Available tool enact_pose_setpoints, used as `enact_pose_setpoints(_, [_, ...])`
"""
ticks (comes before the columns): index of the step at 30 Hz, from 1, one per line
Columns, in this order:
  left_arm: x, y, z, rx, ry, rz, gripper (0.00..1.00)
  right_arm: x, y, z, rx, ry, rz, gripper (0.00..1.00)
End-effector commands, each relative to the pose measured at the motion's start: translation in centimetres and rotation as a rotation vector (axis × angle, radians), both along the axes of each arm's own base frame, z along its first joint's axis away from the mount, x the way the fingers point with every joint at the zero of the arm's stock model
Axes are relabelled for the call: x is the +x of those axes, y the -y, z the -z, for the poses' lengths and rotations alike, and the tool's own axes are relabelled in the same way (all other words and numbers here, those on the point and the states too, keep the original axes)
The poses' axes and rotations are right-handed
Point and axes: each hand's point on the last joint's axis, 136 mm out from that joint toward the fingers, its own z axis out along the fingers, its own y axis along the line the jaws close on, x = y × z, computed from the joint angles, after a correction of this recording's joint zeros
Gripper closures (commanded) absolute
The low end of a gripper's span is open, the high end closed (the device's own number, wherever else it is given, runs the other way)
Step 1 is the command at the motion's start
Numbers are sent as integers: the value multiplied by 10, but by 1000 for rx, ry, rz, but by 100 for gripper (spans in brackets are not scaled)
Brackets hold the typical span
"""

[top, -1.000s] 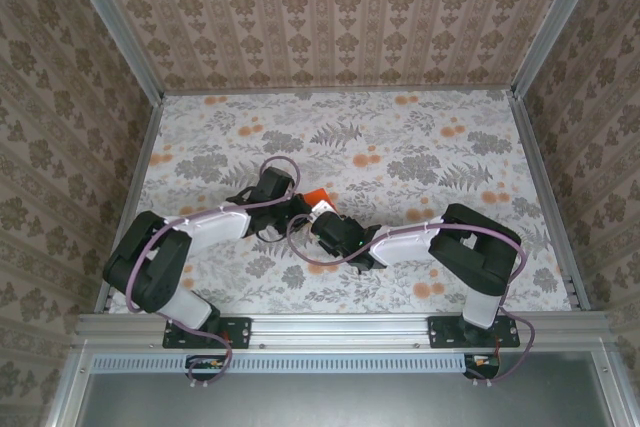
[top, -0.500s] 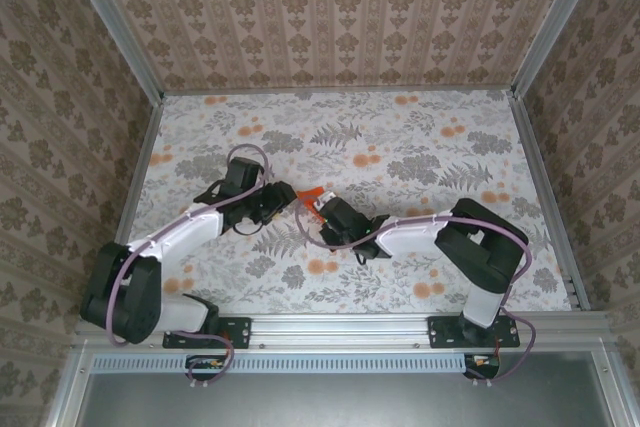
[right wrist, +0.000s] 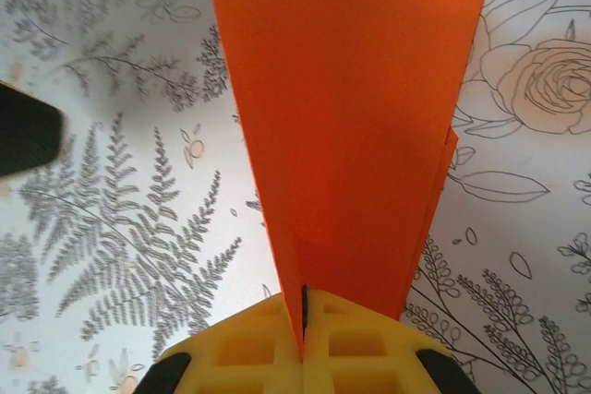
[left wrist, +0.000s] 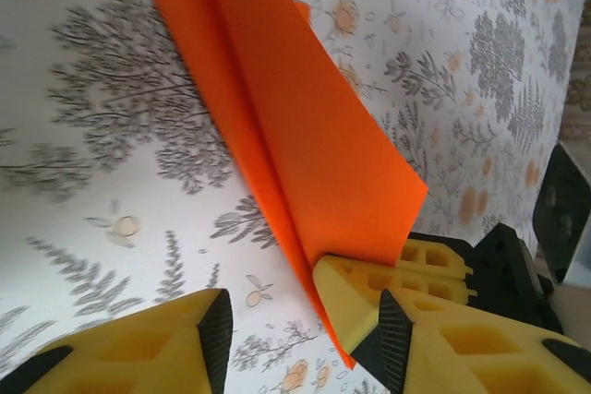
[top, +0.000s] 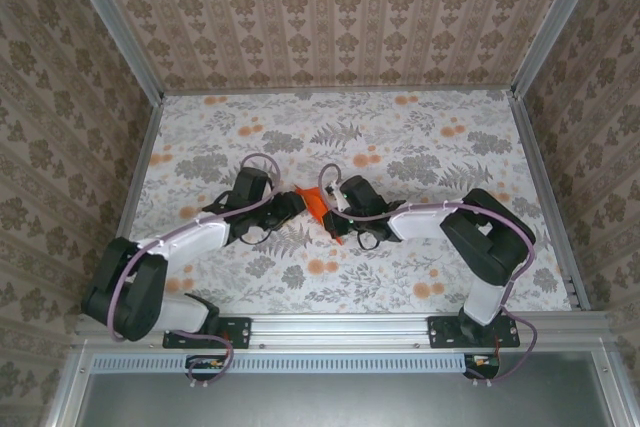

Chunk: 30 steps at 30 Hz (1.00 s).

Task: Fold a paper plane with a square sheet of paper (pick it up from the middle)
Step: Fold the wing for the fifth time at the center of the table.

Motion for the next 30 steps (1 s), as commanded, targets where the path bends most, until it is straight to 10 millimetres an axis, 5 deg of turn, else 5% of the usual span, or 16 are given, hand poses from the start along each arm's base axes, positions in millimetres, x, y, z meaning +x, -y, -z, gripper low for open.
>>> enact_pose_setpoints(1, [4, 18, -4, -55, 51, 50, 55, -9, -6, 6, 101, -119, -22, 100])
enact_pose_setpoints(30, [18, 52, 27, -70, 53, 137, 79, -13, 4, 41, 126, -317, -7, 96])
